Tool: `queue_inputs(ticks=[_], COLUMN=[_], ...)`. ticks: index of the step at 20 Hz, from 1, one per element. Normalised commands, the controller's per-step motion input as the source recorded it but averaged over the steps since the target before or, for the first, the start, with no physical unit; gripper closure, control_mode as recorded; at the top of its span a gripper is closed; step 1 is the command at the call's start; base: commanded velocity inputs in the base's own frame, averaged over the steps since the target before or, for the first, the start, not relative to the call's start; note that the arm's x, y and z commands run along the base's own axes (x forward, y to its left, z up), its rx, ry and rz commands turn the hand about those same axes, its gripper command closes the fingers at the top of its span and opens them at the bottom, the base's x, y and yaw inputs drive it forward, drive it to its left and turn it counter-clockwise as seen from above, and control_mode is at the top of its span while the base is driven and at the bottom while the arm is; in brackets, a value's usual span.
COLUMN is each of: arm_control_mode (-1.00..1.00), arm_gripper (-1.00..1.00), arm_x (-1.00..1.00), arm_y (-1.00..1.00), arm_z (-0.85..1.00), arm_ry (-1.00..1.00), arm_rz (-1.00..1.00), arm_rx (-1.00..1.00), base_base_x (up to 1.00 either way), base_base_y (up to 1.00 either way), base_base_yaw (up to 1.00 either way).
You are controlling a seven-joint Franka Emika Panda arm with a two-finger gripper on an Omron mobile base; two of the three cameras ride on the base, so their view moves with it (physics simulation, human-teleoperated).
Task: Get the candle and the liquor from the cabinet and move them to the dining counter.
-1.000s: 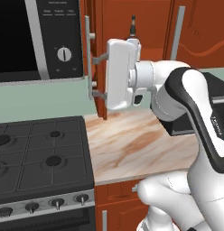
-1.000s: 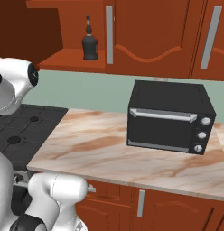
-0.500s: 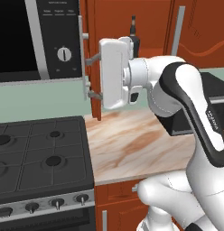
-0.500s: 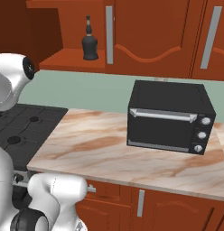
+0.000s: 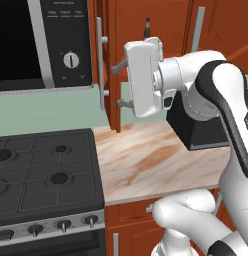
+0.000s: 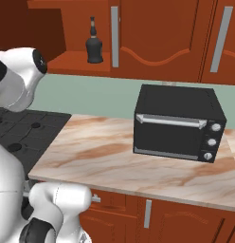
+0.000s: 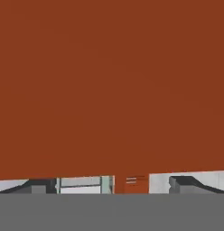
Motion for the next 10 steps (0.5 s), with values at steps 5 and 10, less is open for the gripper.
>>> queue_inputs(ticks=[5, 10], arm_control_mode=[-1.0, -1.0], arm_gripper=[-1.0, -1.0], arm_x=[0.0, 0.0], arm_y=[-0.65, -0.66], arm_z=[-0.01, -0.03], arm_ry=[-0.05, -0.05], arm_rz=[0.0, 0.0], arm_rx=[-0.13, -0.11], base_base_x=[0.0, 0.0], base_base_y=[0.0, 0.0], base_base_yaw=[0.0, 0.0])
